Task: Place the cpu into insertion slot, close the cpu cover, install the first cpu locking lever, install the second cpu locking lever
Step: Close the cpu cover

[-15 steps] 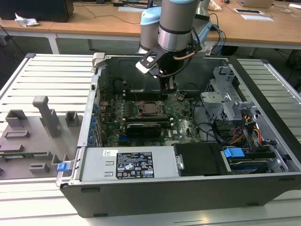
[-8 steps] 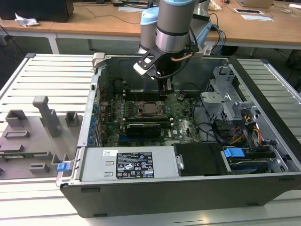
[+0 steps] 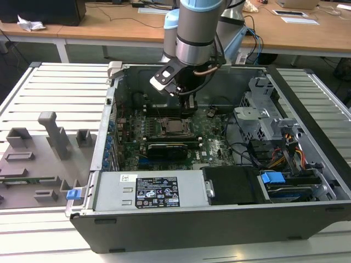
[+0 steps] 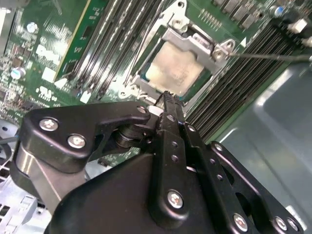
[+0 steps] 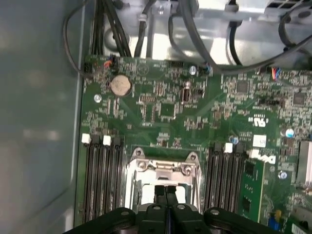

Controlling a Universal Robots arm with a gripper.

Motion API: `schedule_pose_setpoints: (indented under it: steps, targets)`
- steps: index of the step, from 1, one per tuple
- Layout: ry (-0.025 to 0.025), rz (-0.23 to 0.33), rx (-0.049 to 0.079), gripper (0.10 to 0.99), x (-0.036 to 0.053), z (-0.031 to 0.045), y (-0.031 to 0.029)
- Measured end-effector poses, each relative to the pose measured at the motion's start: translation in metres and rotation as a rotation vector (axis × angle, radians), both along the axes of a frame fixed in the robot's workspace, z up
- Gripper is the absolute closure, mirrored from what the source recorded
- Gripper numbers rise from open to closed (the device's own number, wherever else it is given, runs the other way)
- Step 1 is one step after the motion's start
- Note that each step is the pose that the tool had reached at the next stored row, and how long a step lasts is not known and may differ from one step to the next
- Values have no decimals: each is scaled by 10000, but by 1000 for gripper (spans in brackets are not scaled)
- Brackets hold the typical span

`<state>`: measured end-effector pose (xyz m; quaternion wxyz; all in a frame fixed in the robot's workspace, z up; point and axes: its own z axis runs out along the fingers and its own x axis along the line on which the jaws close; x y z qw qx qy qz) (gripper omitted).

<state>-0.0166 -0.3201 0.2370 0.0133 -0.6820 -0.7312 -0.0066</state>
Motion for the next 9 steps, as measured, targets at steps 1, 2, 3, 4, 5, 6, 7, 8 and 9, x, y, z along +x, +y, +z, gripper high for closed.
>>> schedule_pose_setpoints:
  steps: [1, 2, 3, 4, 5, 6, 7, 8, 9]
  targets:
    - [-1, 1, 0, 980, -18, -7, 0]
    - [0, 2, -1, 980, -30, -16, 0]
    - [0, 5, 0, 980, -44, -31, -2]
    - [0, 7, 0, 980, -54, -42, -4]
    - [1, 10, -2, 980, -71, -54, -11]
    - [0, 12, -1, 980, -84, -62, -14]
    - [0, 15, 0, 980, -107, -74, -17]
    - [0, 20, 0, 980, -141, -90, -17]
    - [0, 25, 0, 980, -162, -99, -18]
